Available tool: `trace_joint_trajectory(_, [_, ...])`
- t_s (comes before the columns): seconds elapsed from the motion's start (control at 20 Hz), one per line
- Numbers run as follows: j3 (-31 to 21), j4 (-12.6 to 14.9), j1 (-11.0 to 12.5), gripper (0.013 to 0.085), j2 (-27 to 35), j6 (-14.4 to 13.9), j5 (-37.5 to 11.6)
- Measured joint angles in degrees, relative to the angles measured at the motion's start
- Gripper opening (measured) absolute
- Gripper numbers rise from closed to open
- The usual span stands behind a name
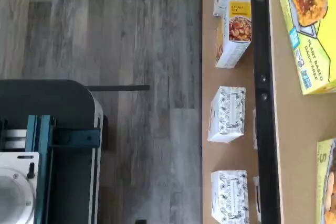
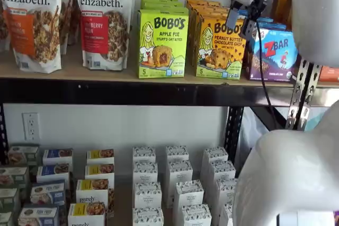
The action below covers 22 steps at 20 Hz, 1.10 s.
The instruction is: Pick up the orange box on the top shelf, the fifth box from the left
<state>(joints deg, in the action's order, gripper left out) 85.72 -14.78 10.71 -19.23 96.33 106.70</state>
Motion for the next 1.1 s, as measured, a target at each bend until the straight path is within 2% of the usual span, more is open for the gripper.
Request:
trace_joint_trajectory(0.1, [-1.03, 0.68, -0.45, 0.085, -1.23, -0.22, -2.47])
trace_joint_trajectory(0.25, [-0.09, 0.76, -0.65, 0.085, -1.17, -0.57, -2.57])
trace_joint_trajectory(0.75, [-0.73, -1.71, 0.18, 0.085, -2.55, -0.66, -5.57])
trace_joint_trajectory(1.1, [2.75, -1.91, 0.14, 0.085, 0.21, -0.94, -4.31])
